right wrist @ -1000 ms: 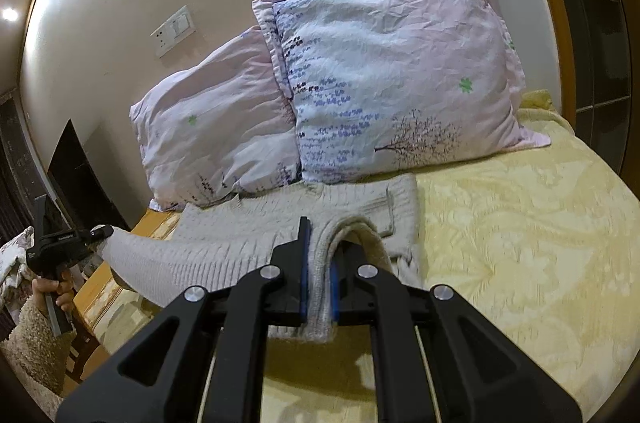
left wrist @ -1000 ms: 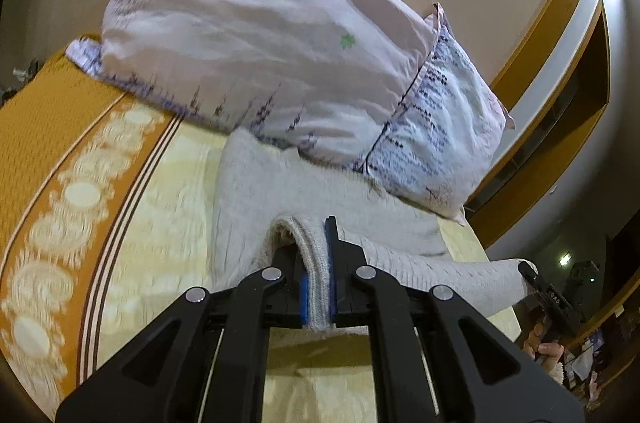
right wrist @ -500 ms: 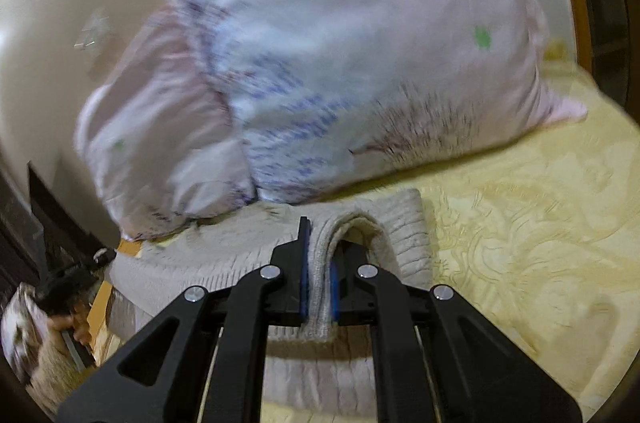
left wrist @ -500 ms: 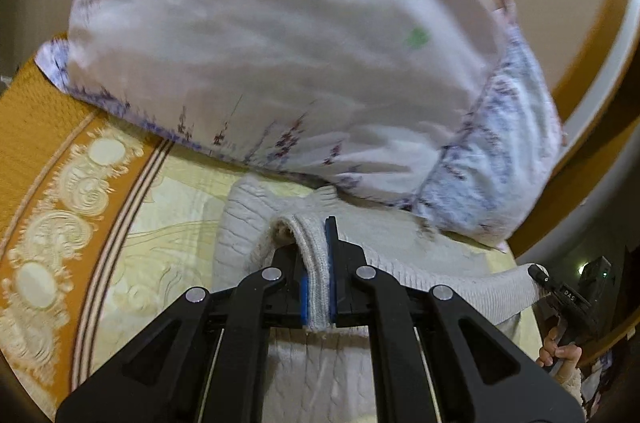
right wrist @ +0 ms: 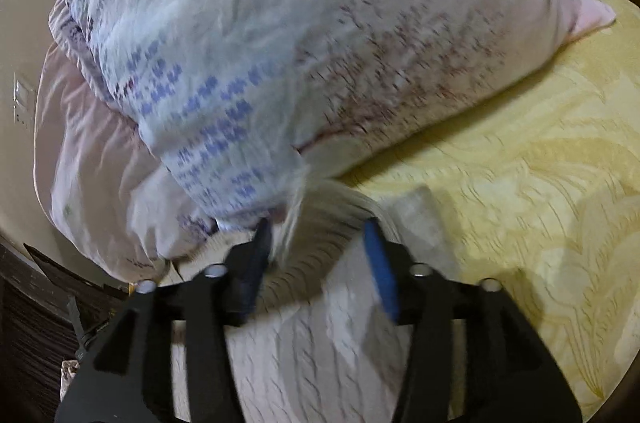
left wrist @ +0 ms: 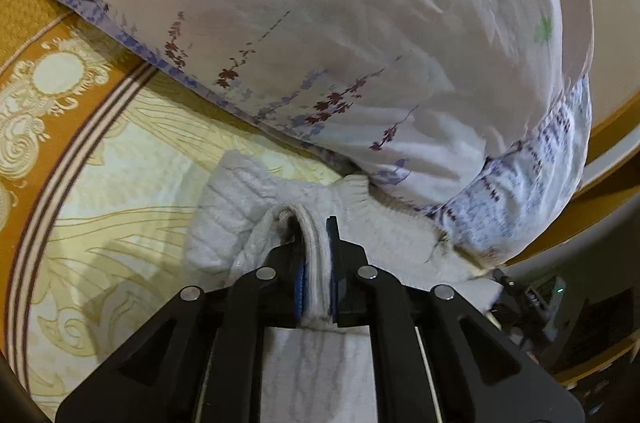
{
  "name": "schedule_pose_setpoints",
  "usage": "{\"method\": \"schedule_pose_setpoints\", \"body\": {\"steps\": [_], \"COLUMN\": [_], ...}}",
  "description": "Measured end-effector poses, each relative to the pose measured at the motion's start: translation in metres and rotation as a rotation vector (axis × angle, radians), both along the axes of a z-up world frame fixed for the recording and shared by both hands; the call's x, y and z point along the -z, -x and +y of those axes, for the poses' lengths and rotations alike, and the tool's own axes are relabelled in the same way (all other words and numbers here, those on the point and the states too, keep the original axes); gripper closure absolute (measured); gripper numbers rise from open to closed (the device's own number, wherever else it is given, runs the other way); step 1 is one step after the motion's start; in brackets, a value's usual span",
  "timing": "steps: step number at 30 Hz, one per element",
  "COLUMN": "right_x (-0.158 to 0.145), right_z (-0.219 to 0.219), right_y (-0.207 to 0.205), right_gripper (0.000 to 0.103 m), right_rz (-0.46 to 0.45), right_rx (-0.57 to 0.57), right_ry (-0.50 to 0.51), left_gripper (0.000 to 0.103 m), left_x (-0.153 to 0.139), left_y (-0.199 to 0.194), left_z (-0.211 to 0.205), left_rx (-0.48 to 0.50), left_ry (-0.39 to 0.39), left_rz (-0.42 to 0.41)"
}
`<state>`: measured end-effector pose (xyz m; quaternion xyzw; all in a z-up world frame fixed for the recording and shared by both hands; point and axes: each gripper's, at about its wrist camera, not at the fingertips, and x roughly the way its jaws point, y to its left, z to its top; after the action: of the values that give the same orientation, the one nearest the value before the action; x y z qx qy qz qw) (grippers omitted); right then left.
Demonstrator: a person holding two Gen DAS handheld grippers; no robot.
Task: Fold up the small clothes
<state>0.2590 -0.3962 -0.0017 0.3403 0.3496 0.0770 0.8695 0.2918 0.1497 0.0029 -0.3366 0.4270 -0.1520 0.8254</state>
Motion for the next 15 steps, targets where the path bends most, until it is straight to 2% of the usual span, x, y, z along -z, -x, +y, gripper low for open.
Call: {"method": "schedule_pose_setpoints", "body": {"steps": [4, 7, 9, 10, 11, 13, 15], "right_x": [-0.009, -0.013, -0.012, -0.010, -0.008, -0.003, 0.000], "right_z": [-0.002, -0.011, -0.019, -0.022, -0.024, -0.028, -0.028], "right_y": [0.003, 0.021, 0.040, 0.048, 0.056, 0.072, 0.085], "right_gripper": [0.045, 0.046, 0.051, 0.051, 0.052, 0.053, 0.053], "right_rz": [-0.024, -0.031, -0.026, -0.022, -0.019, -0.012, -0.012], "right_rx": [0.024, 0.031, 0.019, 0.014, 0.009, 0.000, -0.009], "right_ry": [0.026, 0.072, 0.111, 0.124, 0.137, 0.156, 0.168], "left_gripper": [0.085, 0.081, 0.081, 0.076, 0.066, 0.052, 0.051], "left_x": [-0.007, -0.017, -0.024, -0.027, -0.030, -0.032, -0.031], "left_y": [-0.002, 0.009, 0.019, 0.022, 0.027, 0.033, 0.038], "left_z": [0.002, 0.002, 0.004, 0.007, 0.013, 0.021, 0.026], "left_rx": [-0.001, 0.014, 0.020, 0.021, 0.011, -0.008, -0.021], "left_ry": [0.034, -0.005, -0.028, -0.024, -0.026, -0.032, -0.046], "left_rz": [-0.008, -0.043, -0.067, -0.078, -0.086, -0.094, -0.080]}}
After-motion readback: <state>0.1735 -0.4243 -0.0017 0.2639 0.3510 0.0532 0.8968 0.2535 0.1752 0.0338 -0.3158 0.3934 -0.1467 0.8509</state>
